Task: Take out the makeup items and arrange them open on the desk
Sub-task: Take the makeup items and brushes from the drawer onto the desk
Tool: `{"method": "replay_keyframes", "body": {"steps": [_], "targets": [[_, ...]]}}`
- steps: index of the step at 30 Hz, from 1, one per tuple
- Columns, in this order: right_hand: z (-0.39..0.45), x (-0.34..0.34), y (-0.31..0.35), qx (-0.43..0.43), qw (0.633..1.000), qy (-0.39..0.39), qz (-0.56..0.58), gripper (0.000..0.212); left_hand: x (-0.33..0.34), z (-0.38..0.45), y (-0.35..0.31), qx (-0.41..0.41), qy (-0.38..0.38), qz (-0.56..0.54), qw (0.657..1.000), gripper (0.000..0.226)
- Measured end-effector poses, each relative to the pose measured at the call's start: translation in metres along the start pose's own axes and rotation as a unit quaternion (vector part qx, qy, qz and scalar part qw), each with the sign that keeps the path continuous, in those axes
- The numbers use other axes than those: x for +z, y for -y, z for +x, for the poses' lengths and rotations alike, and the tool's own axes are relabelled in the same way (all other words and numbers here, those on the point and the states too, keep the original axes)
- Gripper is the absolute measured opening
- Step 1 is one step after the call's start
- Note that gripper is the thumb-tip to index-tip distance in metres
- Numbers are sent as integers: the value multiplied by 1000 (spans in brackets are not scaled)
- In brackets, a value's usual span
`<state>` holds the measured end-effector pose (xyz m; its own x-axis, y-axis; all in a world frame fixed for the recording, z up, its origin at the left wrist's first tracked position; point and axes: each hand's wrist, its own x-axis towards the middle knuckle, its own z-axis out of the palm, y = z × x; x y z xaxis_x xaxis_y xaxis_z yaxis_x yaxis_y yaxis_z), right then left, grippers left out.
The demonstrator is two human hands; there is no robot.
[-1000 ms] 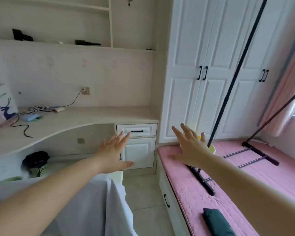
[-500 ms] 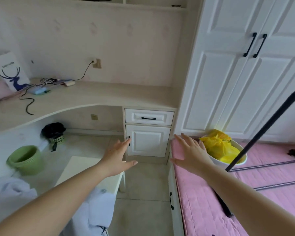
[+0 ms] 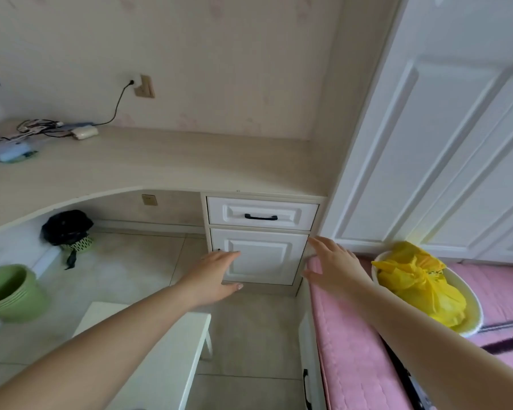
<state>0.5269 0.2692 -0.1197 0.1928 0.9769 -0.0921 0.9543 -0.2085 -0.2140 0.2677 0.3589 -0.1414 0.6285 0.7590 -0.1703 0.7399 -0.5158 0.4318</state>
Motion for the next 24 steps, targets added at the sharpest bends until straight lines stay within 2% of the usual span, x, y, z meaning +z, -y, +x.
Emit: {"method": "replay_keyframes", "body": {"steps": [6, 14, 18, 22, 24], "targets": [[94, 2, -14, -17, 999, 35, 2, 80, -19, 87, 15, 4, 27, -1, 1000, 73], [249, 48, -41, -57, 993, 105, -19, 81, -14, 224, 59, -45, 65, -3, 997, 71], [301, 67, -49, -67, 983, 172, -8, 81, -17, 279, 74, -53, 111, 34, 992, 70], [337, 76, -58, -75, 971, 228, -13, 77, -7, 317, 84, -70, 134, 7, 988, 71], [347, 81, -60, -79, 965, 249, -8, 75, 2, 331, 90, -56, 169, 17, 984, 73]]}}
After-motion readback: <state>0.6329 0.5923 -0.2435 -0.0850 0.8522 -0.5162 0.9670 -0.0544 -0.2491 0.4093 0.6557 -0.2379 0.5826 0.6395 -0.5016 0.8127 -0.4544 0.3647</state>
